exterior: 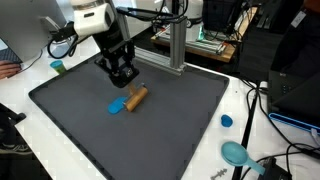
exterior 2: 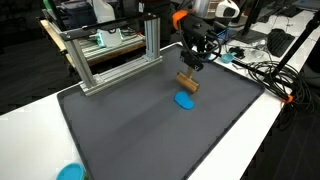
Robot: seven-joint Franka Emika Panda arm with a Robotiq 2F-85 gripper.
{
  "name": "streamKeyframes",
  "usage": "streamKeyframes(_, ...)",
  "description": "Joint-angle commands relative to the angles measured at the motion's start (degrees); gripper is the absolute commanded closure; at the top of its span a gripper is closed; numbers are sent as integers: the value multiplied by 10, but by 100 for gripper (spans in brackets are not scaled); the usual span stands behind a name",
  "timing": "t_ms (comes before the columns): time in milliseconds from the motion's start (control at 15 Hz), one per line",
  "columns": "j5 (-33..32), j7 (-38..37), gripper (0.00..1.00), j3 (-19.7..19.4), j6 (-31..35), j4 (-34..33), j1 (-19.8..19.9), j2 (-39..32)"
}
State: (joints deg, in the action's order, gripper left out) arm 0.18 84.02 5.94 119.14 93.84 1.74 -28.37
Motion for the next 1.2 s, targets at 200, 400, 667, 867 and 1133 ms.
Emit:
streamKeyframes(200, -19, -126, 78, 0, 21, 78, -40, 112)
streamKeyframes(400, 1, -226, 78, 1, 50, 118, -42, 151)
streamKeyframes(667, 5, -271, 78, 9, 57, 124, -39, 144)
streamKeyframes(867, 4, -278, 53, 11, 63, 137, -40, 146)
streamKeyframes(1133, 4, -277, 53, 11, 63, 134, -39, 142)
